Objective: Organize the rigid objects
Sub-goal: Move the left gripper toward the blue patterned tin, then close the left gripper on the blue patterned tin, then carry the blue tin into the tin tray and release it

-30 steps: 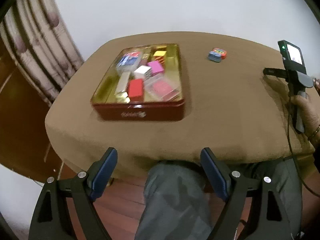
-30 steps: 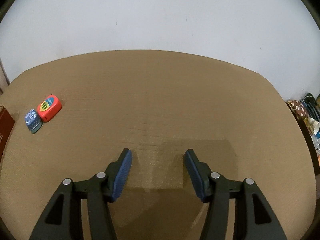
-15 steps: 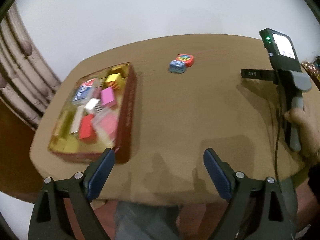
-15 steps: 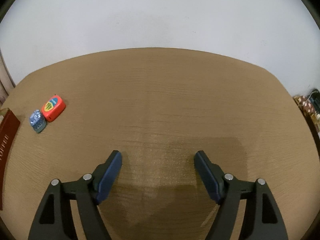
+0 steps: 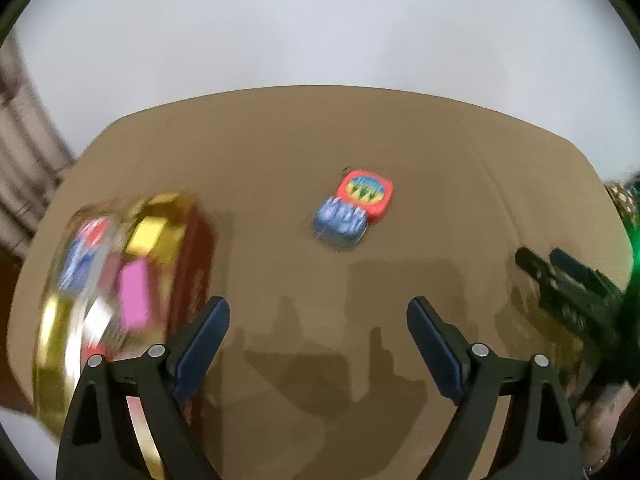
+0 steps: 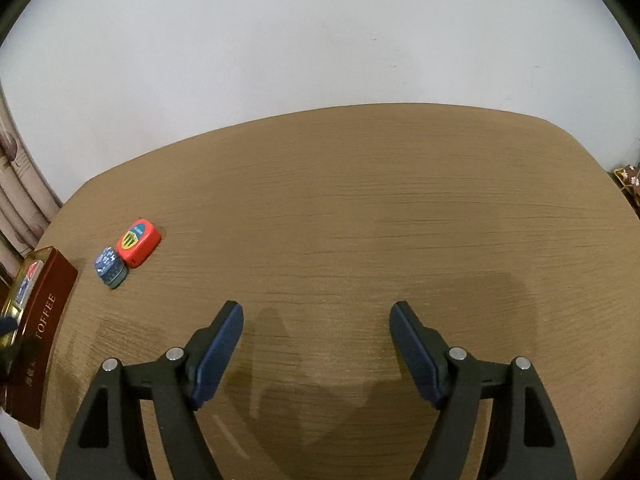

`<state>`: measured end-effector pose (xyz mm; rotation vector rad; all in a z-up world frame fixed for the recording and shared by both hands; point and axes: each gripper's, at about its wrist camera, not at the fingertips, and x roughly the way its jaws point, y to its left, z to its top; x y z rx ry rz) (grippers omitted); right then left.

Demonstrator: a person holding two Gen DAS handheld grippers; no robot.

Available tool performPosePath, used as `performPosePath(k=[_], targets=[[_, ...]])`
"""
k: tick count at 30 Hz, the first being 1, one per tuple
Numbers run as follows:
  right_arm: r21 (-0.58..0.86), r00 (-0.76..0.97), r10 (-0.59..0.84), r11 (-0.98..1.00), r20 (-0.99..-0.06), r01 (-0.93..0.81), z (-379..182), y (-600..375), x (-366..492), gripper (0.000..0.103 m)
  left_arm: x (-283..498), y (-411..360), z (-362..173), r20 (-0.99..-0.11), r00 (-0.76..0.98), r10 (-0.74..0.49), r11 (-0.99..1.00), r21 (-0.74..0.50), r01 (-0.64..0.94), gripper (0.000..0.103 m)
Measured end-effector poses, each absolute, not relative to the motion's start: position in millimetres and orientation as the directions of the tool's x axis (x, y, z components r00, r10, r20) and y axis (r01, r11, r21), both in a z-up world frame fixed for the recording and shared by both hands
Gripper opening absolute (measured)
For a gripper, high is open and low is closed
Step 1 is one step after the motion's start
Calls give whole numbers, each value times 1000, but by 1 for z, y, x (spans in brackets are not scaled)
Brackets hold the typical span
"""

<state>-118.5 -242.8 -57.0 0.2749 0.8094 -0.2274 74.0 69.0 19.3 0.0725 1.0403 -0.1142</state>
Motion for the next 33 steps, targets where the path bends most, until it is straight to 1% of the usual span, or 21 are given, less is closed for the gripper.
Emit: performPosePath(k=[4, 9, 16, 20, 24, 25, 26, 27, 28, 29, 33], targets=[[179, 679, -75, 938, -730, 296, -54, -253, -127, 78, 113, 61, 5, -883, 460, -96, 979, -1, 203, 88], [193, 684, -60, 938, -727, 288, -50, -261, -131, 78, 136, 55, -5, -891, 437, -123, 964, -3, 265, 88], [194, 684, -59, 938, -727, 287, -46, -264, -135, 78, 151, 36, -15, -894, 442, -71, 930, 100, 353, 88], [194, 684, -60, 938, -727, 289, -46, -262, -134, 78, 164, 33, -22, -904, 421, -71, 922, 102, 373, 88], [191, 682, -62, 938, -729, 289, -44, -266, -136, 78, 173, 33, -24, -909, 408, -89, 929, 72, 363, 87], [191, 682, -61, 938, -729, 289, -44, -266, -136, 78, 174, 35, -26, -911, 402, -90, 931, 66, 358, 80], [191, 682, -61, 938, -729, 289, -44, -265, -136, 78, 167, 40, -27, -914, 394, -98, 934, 52, 354, 64], [191, 682, -62, 938, -729, 289, -44, -267, -137, 78, 167, 41, -28, -917, 378, -130, 932, 17, 361, 58], [192, 682, -61, 938, -729, 289, -44, -266, -136, 78, 166, 42, -26, -914, 373, -162, 932, -17, 363, 48], [191, 682, -62, 938, -729, 289, -44, -266, -136, 78, 165, 42, -25, -912, 375, -166, 932, -21, 363, 41], [189, 680, -62, 938, -731, 290, -44, -266, -134, 78, 153, 36, -23, -909, 379, -172, 926, -18, 377, 40]])
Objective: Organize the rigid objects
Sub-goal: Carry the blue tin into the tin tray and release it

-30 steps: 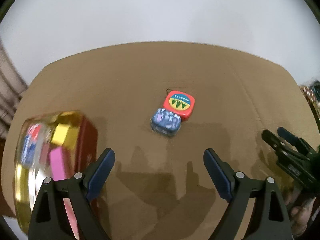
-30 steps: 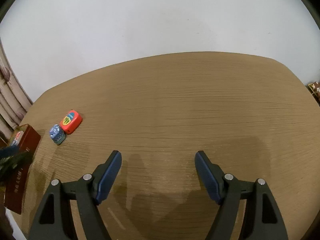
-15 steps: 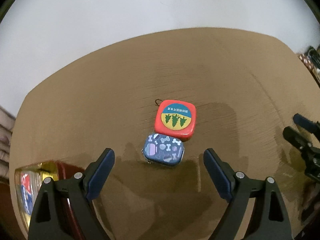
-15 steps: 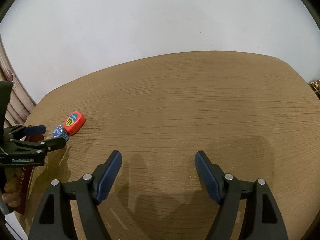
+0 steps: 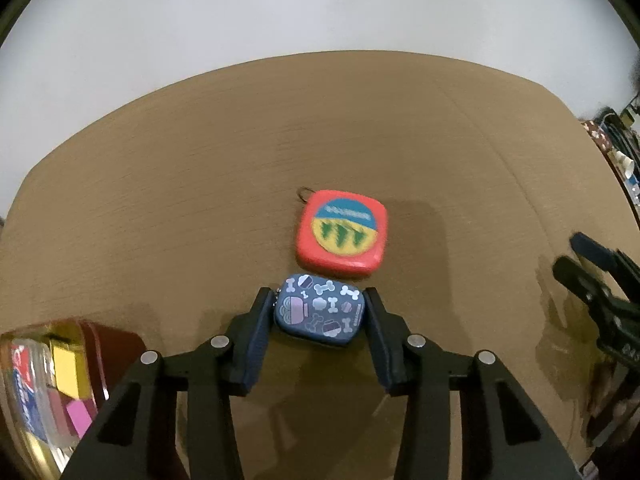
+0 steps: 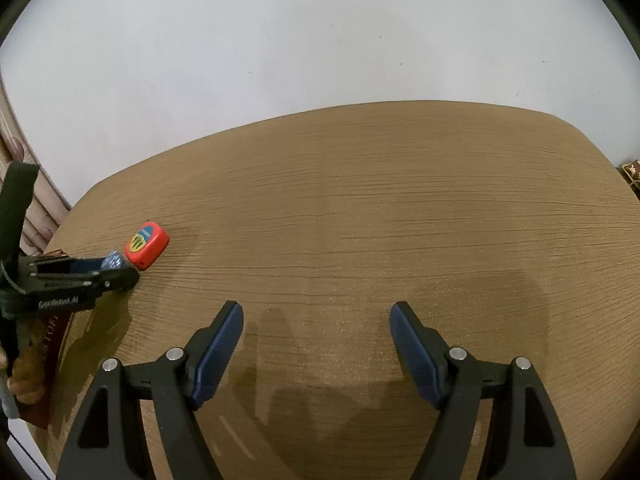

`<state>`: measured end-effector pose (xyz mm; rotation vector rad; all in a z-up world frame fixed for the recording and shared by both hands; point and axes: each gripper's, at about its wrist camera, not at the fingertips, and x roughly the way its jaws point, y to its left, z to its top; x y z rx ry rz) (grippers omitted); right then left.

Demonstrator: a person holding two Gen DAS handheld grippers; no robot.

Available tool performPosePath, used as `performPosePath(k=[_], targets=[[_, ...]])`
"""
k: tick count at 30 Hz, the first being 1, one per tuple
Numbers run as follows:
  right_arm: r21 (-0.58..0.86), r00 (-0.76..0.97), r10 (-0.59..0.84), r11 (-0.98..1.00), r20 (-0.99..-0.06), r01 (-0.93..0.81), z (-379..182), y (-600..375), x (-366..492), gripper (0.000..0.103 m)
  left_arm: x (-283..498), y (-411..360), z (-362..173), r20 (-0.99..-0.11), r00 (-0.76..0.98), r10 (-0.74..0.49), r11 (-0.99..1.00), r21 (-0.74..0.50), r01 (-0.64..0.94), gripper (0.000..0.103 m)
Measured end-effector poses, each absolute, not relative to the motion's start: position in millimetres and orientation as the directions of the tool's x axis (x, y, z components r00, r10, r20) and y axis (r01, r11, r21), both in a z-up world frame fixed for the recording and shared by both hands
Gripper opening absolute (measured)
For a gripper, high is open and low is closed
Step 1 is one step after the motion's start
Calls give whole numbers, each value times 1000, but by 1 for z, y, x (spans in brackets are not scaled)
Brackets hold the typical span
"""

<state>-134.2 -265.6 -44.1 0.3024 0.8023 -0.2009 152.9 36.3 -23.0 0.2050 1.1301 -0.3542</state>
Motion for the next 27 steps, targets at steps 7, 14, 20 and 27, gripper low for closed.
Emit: performPosePath(k=[7, 14, 20, 27], targets=[[190, 679, -61, 938, -732, 289, -46, -262, -131, 78, 92, 24, 2, -891, 408, -200, 943, -62, 327, 40], [188, 678, -62, 939, -733, 289, -46, -262, -130, 78, 23, 69, 56, -875, 420, -241, 959, -148, 243, 40], [178, 673, -67, 941, -736, 289, -46, -260, -127, 78, -7, 185, 75, -908, 413, -72, 996, -47, 69, 40], [167, 668, -75, 942, -740, 290, -46, -255, -126, 78, -9, 279, 40, -934, 348, 78, 997, 83, -2, 40]])
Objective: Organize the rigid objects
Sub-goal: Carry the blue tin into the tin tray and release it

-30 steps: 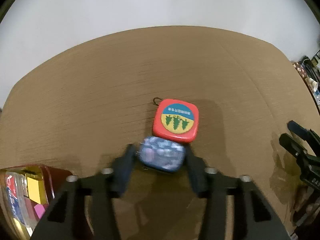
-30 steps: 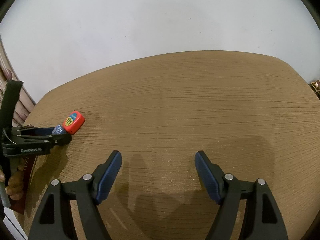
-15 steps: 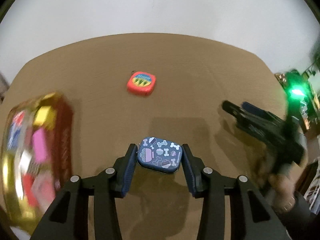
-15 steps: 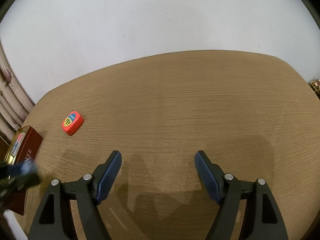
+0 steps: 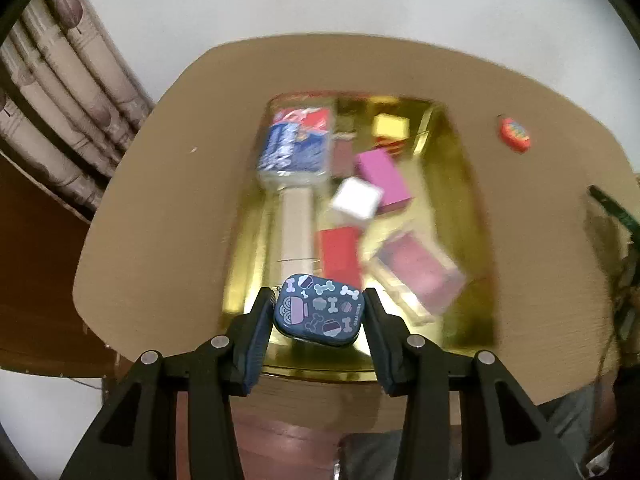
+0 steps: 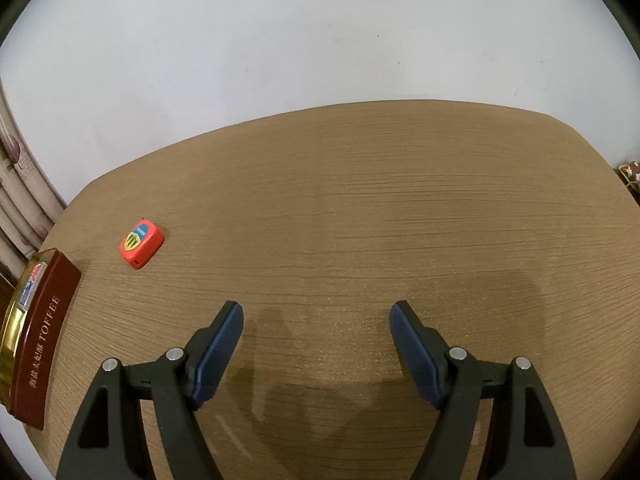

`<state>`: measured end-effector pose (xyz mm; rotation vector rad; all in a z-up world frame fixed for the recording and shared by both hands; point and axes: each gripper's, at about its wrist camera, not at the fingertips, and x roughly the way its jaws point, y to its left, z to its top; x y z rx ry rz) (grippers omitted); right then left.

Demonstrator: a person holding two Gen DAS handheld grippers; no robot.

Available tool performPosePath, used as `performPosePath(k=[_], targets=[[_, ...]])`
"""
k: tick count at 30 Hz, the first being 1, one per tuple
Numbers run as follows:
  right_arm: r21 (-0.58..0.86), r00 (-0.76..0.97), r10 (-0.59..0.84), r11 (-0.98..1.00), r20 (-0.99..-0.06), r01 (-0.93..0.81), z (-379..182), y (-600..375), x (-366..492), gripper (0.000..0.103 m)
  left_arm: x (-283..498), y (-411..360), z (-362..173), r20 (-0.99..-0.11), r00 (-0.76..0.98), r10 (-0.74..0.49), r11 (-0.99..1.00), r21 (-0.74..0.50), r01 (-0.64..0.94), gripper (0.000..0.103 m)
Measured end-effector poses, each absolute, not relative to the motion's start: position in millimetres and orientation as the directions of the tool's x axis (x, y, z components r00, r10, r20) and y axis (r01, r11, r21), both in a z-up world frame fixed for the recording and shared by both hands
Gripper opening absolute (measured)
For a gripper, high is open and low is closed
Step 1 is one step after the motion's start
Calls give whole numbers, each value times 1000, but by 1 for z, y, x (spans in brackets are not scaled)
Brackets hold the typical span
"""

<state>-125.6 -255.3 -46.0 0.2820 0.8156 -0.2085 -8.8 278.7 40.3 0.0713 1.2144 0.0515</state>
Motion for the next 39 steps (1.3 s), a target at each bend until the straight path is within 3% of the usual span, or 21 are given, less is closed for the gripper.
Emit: performPosePath(k=[23, 29, 39], targets=[[159, 664, -78, 944, -744, 289, -47, -254, -123, 78, 1, 288, -10, -957, 270, 101, 991, 121, 57, 42], [159, 664, -79, 944, -743, 290, -46, -254, -124, 78, -3, 285, -7, -948, 300, 107, 990, 128, 54, 56], [153, 661, -82, 944, -746, 291, -45, -255, -124, 79, -31, 250, 27, -855, 470, 221, 967, 254, 6, 64]])
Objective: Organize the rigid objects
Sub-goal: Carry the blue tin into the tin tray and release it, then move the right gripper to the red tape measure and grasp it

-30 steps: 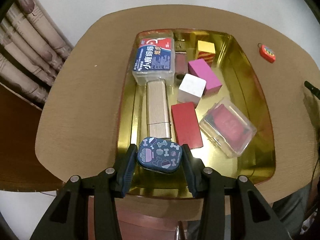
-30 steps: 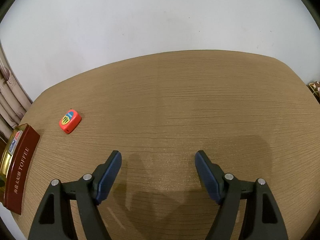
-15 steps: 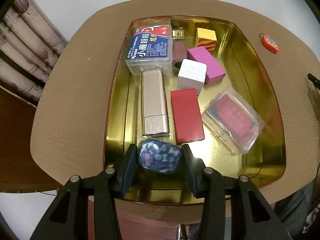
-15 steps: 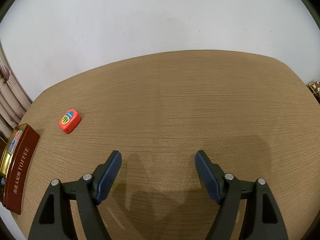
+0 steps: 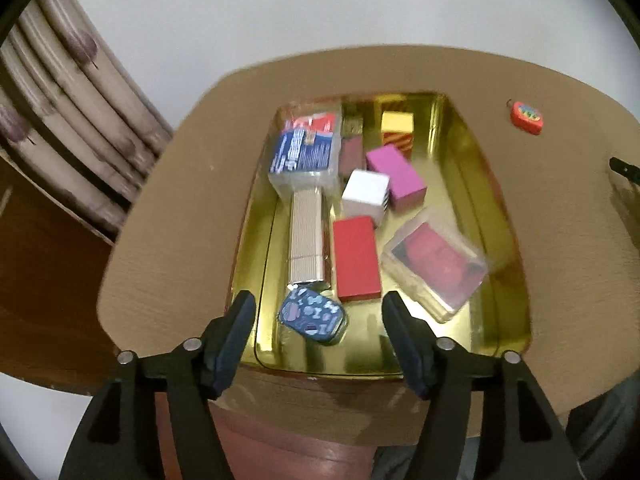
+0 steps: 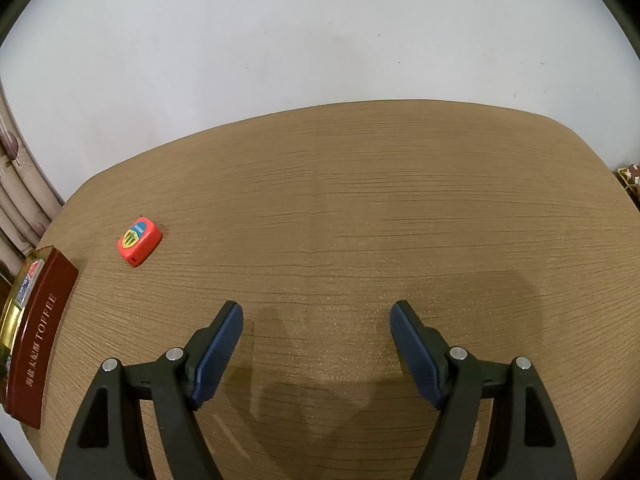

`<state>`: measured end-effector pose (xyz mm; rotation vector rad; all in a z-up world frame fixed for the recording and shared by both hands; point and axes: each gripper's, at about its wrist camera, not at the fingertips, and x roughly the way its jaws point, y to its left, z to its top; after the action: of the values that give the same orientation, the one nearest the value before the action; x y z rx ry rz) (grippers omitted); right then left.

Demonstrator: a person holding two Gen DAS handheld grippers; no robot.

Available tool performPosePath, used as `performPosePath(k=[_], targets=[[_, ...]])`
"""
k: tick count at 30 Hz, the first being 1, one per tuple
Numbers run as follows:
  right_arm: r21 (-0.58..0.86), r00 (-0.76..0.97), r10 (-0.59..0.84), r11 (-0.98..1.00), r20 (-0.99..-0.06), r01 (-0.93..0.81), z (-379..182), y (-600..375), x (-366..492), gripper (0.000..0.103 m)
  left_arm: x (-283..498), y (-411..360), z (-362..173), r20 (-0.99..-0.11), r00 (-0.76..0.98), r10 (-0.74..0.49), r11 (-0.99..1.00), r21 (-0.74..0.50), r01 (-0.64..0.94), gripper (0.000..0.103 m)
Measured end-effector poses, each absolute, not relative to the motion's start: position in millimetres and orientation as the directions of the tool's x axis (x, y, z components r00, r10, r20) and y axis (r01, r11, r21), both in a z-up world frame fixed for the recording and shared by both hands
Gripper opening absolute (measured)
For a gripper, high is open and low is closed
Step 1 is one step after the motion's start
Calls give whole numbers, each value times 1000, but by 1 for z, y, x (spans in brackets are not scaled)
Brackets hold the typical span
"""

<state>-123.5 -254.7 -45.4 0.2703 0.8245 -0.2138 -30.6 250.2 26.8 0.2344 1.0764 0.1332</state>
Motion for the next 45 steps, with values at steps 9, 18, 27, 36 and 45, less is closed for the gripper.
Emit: performPosePath(k=[9, 18, 27, 36, 45], targets=[[5, 601, -163, 963, -783, 268, -50, -234, -110, 84, -54, 223, 54, -805, 552, 218, 971, 236, -38, 74], [-17, 594, -165, 969, -787, 247, -51, -227, -109, 86, -71, 217, 53, -786, 568, 245, 964, 259, -58, 75], [30, 583, -80, 984, -808, 176, -33, -208, -100, 86, -82, 219, 40, -793, 559, 242, 964, 260, -48, 76], [2, 665, 60, 996, -744, -88, 5, -153, -78, 86, -85, 234, 31, -816, 535, 219, 974, 218, -67, 76], [-14, 639, 149, 970, -754, -242, 7, -132, -44, 86, -89, 253, 24, -832, 512, 215, 977, 180, -118, 80]])
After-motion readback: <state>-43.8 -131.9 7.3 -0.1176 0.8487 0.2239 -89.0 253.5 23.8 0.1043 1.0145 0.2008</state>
